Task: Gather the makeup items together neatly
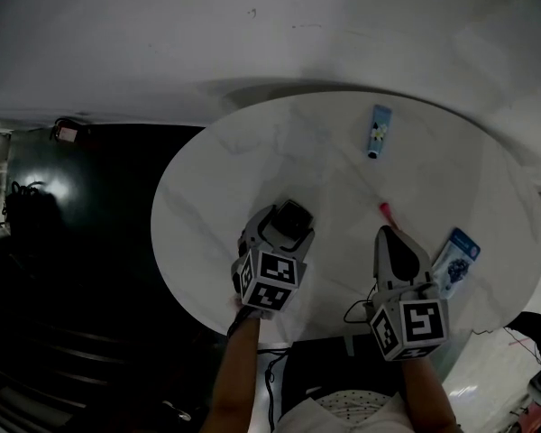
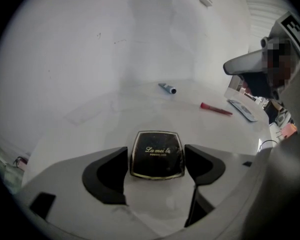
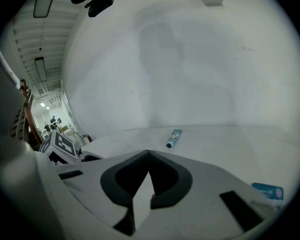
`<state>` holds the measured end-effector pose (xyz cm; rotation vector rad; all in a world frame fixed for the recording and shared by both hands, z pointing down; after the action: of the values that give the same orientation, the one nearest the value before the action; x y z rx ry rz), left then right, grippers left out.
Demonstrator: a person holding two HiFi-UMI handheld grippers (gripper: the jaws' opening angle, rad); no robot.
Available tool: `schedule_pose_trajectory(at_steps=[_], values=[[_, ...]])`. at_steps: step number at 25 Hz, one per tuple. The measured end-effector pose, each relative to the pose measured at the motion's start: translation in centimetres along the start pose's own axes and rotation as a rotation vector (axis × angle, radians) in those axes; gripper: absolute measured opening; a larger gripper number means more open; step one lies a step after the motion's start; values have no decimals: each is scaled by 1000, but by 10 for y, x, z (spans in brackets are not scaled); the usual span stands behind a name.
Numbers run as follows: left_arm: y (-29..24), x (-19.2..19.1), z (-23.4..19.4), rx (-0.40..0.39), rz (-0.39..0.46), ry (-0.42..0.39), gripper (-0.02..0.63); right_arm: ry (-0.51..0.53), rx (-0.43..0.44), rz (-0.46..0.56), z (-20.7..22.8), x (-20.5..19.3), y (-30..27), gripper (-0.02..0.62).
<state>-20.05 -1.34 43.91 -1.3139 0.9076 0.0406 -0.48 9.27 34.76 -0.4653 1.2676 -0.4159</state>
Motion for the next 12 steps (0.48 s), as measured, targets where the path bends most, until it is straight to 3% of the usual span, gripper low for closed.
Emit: schedule_pose_trajectory(at_steps=[12], values=[[0,-1,7,30,7,21,344,-2,4,0,5,-3,0,5]])
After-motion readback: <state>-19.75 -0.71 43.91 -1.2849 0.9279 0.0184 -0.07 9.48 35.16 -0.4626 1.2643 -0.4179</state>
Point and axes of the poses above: the fingertips, and each gripper's own axes: y backward along the fingers, z to its right, x out of its top, the point moved 10 cm from there along y, backward along the fingers
